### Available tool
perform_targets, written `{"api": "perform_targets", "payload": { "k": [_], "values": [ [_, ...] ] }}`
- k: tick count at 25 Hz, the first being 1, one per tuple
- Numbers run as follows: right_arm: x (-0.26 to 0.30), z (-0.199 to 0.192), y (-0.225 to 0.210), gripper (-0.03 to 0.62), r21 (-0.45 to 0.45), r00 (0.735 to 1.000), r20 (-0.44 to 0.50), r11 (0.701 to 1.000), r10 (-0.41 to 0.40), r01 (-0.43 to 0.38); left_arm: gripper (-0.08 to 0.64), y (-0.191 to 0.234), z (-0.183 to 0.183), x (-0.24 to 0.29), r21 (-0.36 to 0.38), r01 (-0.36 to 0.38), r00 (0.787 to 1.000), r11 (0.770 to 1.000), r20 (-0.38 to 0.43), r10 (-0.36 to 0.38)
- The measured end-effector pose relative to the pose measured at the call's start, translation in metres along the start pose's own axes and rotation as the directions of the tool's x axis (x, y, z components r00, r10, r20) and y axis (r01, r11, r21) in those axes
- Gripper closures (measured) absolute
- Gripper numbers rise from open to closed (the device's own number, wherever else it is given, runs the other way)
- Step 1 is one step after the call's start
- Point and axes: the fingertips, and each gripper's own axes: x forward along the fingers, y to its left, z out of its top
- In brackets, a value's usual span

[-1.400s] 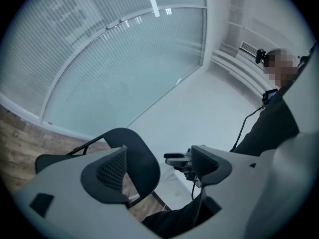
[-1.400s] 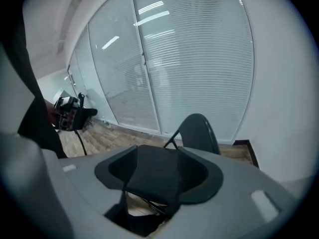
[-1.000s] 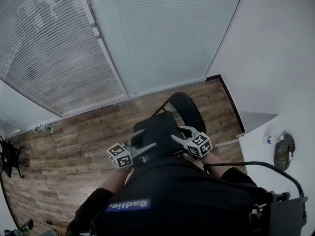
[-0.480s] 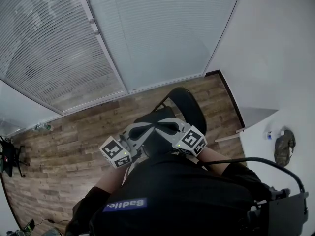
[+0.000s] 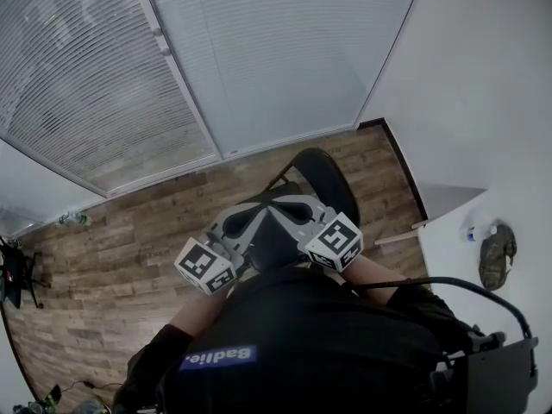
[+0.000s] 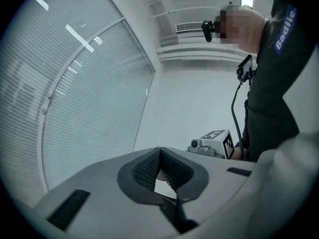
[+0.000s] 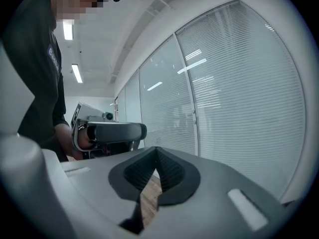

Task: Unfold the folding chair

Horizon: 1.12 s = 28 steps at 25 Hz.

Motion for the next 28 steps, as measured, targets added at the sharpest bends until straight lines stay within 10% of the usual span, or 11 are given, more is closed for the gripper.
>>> {"api": "perform_targets", "payload": {
  "k": [28],
  "values": [
    [-0.003,-0.017,0.016,0.591,0.062,1.000,-0.009,0.998,0.014,-0.014,0.555,0.002,-0.029,-0.014,-0.019,-0.036,0.999,0.999,-0.028,0.036]
  ]
}}
